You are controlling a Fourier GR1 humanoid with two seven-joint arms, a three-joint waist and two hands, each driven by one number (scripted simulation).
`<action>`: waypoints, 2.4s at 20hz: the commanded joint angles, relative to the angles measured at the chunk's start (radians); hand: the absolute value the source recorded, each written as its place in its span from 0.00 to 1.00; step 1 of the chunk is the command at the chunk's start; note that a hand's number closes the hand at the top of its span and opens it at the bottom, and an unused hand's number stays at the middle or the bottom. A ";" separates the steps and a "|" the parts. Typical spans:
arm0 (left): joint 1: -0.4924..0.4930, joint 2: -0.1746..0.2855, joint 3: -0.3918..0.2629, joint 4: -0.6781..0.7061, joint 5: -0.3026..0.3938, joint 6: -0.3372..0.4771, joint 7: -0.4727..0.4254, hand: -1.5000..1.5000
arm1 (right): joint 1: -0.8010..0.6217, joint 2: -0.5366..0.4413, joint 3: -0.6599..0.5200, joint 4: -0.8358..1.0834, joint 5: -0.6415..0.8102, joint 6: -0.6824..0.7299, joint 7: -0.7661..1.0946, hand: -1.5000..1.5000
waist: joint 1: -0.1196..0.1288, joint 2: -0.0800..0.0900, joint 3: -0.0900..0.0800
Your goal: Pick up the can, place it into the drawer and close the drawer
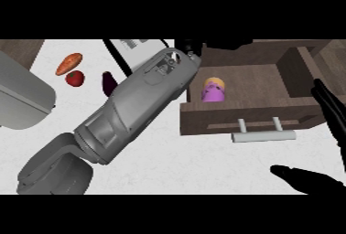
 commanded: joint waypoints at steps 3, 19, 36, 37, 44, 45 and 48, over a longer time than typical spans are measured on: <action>-0.028 0.011 0.022 0.004 -0.008 -0.028 0.029 0.00 | -0.064 0.003 0.126 0.159 0.259 -0.080 -0.010 0.00 | 0.043 -0.007 0.000; 0.136 0.230 -0.009 -0.328 -0.098 -0.050 0.228 0.00 | -0.290 0.101 0.075 0.790 0.452 -0.411 -0.086 0.00 | 0.087 -0.019 0.000; 0.256 0.413 -0.026 -0.597 -0.140 -0.049 0.397 0.00 | -0.623 0.096 -0.080 1.300 0.557 -0.716 -0.122 0.00 | 0.118 -0.009 0.002; 0.275 0.439 -0.018 -0.627 -0.139 -0.063 0.387 0.00 | -0.656 0.095 -0.088 1.344 0.575 -0.729 -0.107 0.00 | 0.128 -0.007 0.001; 0.344 0.480 -0.030 -0.712 -0.171 -0.060 0.415 0.00 | -0.843 0.089 -0.141 1.590 0.619 -0.847 -0.088 0.00 | 0.136 0.005 0.002; 0.386 0.489 -0.029 -0.737 -0.163 -0.073 0.416 0.00 | -0.872 0.082 -0.156 1.606 0.596 -0.846 -0.106 0.00 | 0.136 0.003 0.002; 0.468 0.505 -0.033 -0.809 -0.171 -0.066 0.392 0.00 | -0.945 0.069 -0.166 1.691 0.627 -0.864 -0.073 0.00 | 0.151 0.003 0.001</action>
